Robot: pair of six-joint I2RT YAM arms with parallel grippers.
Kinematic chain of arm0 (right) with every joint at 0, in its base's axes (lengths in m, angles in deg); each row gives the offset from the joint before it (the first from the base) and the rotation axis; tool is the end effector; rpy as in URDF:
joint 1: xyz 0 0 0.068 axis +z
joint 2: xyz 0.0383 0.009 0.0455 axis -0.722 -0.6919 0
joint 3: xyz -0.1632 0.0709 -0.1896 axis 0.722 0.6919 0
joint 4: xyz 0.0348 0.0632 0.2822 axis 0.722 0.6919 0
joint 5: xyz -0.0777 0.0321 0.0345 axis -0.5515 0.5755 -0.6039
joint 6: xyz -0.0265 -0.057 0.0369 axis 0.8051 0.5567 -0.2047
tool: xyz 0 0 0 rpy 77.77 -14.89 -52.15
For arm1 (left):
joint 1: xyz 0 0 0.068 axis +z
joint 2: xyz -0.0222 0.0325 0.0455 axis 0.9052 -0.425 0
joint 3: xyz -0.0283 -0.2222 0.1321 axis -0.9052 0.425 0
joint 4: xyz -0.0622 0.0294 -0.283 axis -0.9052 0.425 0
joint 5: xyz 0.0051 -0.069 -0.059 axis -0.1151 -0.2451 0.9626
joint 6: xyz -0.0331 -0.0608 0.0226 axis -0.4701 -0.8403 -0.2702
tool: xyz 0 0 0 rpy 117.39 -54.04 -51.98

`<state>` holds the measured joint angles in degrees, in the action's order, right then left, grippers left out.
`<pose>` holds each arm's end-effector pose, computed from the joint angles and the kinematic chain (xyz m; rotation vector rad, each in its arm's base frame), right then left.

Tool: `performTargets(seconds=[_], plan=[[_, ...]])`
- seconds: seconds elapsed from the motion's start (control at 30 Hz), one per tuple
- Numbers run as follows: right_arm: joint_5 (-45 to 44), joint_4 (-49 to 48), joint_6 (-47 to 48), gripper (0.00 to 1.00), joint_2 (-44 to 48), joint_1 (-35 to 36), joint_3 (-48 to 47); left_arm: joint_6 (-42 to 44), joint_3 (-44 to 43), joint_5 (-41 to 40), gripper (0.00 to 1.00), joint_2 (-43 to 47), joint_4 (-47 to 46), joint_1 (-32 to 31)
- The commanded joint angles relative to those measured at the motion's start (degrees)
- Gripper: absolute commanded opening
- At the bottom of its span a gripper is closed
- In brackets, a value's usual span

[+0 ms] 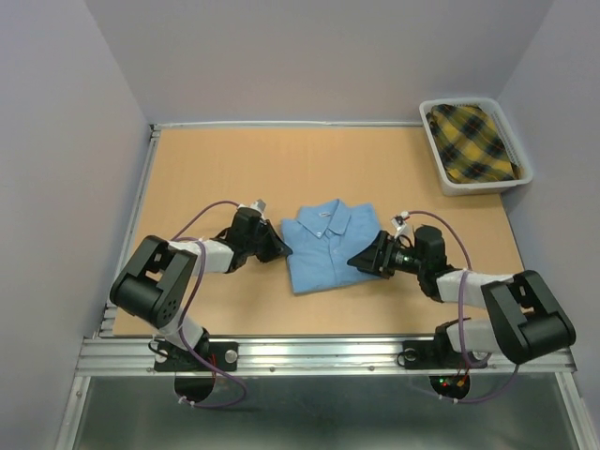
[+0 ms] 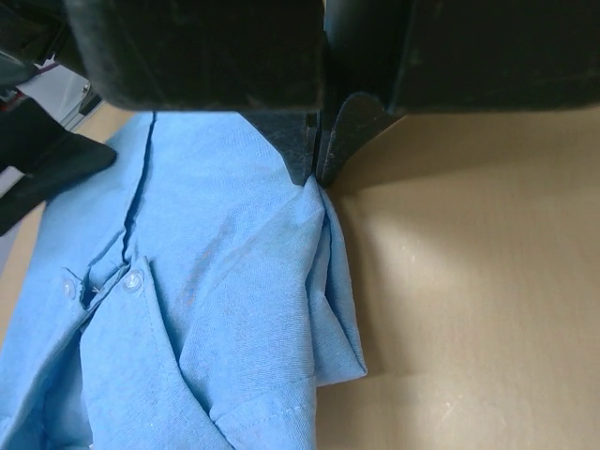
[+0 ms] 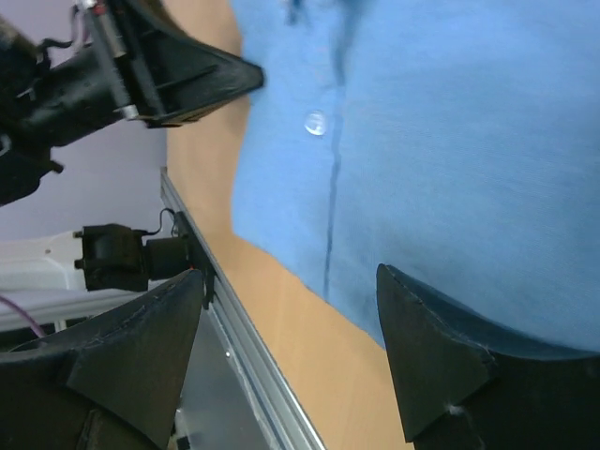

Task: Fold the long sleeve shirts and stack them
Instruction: Fold the shirt, then neatly place the folded shirt to the corner

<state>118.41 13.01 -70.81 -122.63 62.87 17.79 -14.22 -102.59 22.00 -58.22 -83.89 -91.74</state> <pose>0.2286 0.1119 0.0979 0.0692 2.2158 1.4367 0.2808 -0.1636 0.0847 -0.2015 2.3617 -1.0163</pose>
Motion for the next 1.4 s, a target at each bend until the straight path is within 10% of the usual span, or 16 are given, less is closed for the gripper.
performTargets(seconds=[0.0, 0.33, 0.53, 0.83, 1.37], plan=[[-2.42, -16.3, -4.07, 0.79, -6.96, -4.4, 7.37, 1.97, 1.93, -1.56, 0.0, 1.49, 3.34, 1.32], [-0.84, -22.93, -4.26, 0.78, -5.09, -13.57, 10.14, 3.19, 2.28, -2.18, 0.0, 2.46, 5.1, 3.51], [-1.37, -4.39, 0.22, 0.8, 3.2, -13.57, -2.69, 4.25, 1.31, -2.53, 0.0, 3.16, 6.33, 3.78], [-0.92, -11.83, -5.66, 0.8, -14.09, -8.48, -20.63, 5.04, -0.18, -2.79, 0.0, 2.99, 7.65, 3.78], [-6.37, -31.54, -8.66, 0.8, -37.32, -10.92, -21.17, 7.76, -3.6, -3.41, 0.0, 0.26, 11.16, 4.83]])
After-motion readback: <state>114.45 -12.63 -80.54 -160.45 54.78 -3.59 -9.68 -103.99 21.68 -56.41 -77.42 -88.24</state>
